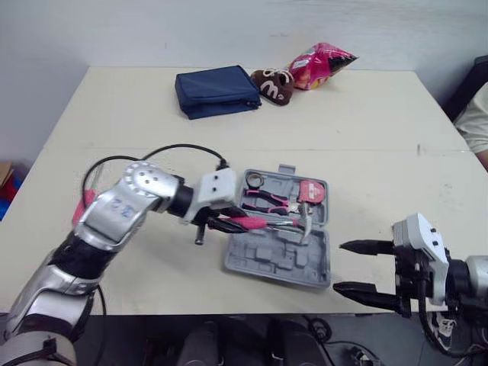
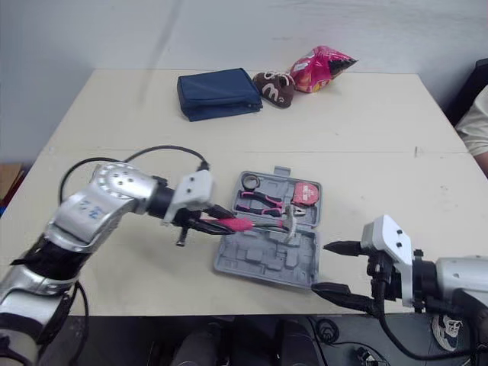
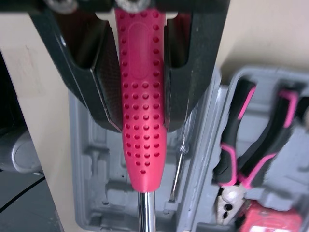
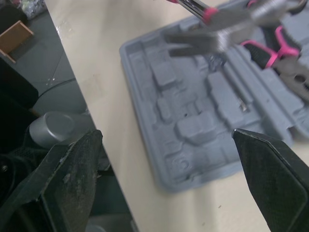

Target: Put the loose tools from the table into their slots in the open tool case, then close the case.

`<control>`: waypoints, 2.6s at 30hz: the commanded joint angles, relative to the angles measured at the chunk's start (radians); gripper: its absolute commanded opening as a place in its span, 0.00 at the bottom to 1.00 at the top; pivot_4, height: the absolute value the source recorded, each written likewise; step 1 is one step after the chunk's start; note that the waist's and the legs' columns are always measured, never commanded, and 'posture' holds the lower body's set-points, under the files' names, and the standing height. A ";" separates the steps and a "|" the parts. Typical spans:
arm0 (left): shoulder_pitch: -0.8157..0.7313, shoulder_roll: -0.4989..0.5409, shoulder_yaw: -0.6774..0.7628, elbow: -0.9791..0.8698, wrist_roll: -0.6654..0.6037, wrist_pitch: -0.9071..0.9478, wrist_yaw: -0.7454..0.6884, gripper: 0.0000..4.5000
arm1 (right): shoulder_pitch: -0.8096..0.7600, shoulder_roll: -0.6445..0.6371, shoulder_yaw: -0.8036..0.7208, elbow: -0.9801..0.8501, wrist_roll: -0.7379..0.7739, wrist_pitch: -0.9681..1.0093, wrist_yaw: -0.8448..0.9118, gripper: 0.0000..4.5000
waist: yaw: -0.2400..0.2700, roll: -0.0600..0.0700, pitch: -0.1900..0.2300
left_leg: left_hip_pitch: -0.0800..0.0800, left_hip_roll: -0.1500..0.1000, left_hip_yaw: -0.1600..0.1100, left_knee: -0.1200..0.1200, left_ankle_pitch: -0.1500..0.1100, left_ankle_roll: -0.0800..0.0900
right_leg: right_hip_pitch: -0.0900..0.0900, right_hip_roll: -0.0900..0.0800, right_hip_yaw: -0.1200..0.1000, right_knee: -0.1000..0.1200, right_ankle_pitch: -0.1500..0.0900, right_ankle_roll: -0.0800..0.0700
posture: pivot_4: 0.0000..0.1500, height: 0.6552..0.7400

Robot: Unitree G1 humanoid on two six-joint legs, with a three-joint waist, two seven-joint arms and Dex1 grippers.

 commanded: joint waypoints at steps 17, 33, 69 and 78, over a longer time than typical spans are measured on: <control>-0.117 -0.211 -0.201 0.189 0.277 -0.040 -0.015 0.12 | 0.097 0.052 -0.059 -0.052 -0.015 -0.024 -0.048 1.00 | 0.001 0.000 0.000 | -0.001 0.000 -0.001 0.001 0.000 0.002 | 0.000 -0.001 0.000 0.001 0.000 0.000 | 1.00 1.00; -0.112 -0.234 -0.106 0.092 0.185 0.014 -0.102 0.99 | 0.073 0.061 -0.045 -0.028 -0.024 -0.038 -0.067 1.00 | 0.001 0.000 0.000 | -0.001 -0.001 -0.002 0.002 0.000 0.002 | 0.001 -0.003 -0.002 0.002 0.000 0.000 | 1.00 1.00; 0.104 -0.302 -0.178 0.327 0.403 -0.332 0.042 0.01 | 0.029 0.065 -0.021 0.002 -0.027 -0.031 -0.082 1.00 | 0.003 0.000 -0.002 | 0.005 -0.004 -0.003 0.003 0.000 0.004 | 0.008 -0.011 -0.004 0.000 0.001 0.001 | 1.00 1.00; 0.078 -0.294 -0.279 0.385 0.518 -0.306 0.050 0.01 | 0.043 0.073 -0.034 -0.006 -0.020 -0.030 -0.088 1.00 | 0.008 0.002 -0.021 | 0.010 -0.003 -0.009 0.003 -0.003 0.006 | 0.019 -0.013 -0.007 -0.008 0.001 0.002 | 1.00 1.00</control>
